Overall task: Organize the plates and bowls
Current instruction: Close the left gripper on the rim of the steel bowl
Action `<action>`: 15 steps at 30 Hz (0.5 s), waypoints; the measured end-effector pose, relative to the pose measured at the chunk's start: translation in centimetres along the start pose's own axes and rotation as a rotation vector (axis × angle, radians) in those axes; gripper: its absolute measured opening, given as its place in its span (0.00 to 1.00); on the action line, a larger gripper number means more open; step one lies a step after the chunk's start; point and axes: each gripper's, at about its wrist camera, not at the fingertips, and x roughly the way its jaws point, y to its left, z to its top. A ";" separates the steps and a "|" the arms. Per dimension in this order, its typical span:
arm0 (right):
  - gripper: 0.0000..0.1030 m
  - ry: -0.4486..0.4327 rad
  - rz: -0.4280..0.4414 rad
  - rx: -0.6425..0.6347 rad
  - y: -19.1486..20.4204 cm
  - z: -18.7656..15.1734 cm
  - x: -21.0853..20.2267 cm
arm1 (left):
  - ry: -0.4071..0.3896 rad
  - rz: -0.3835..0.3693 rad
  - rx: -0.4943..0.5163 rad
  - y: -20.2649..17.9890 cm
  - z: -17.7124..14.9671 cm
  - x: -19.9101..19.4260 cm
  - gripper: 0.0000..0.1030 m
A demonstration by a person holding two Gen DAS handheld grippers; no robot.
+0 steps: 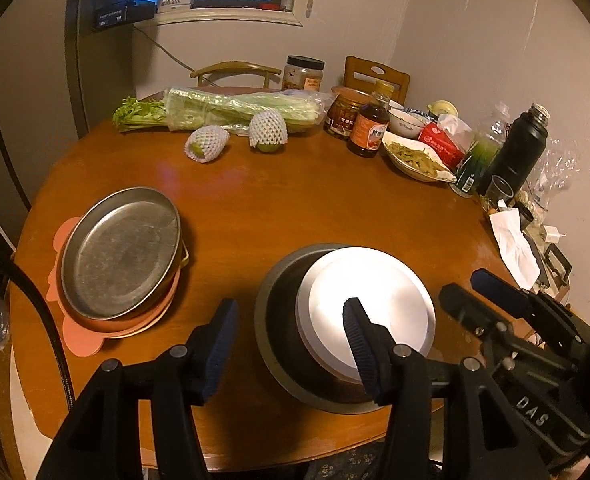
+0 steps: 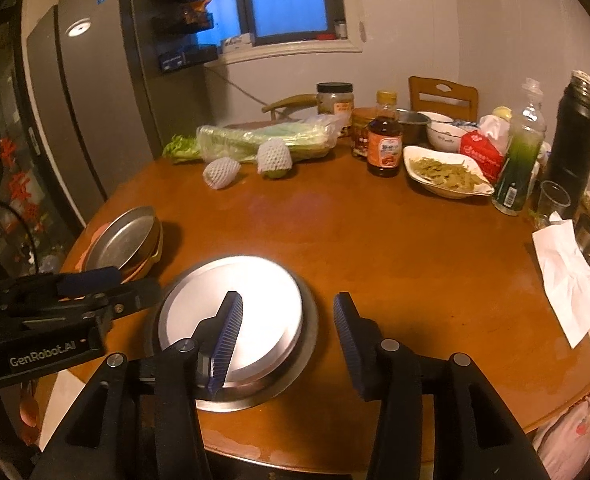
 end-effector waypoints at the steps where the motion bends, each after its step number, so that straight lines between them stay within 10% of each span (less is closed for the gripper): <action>1: 0.48 -0.002 -0.001 0.004 -0.2 0.1 -0.1 | 0.000 0.002 0.002 0.1 0.0 0.0 0.53; 15: 0.54 0.076 0.015 0.024 -0.7 -0.3 1.8 | 0.092 -0.018 -0.034 0.9 -0.4 2.8 0.60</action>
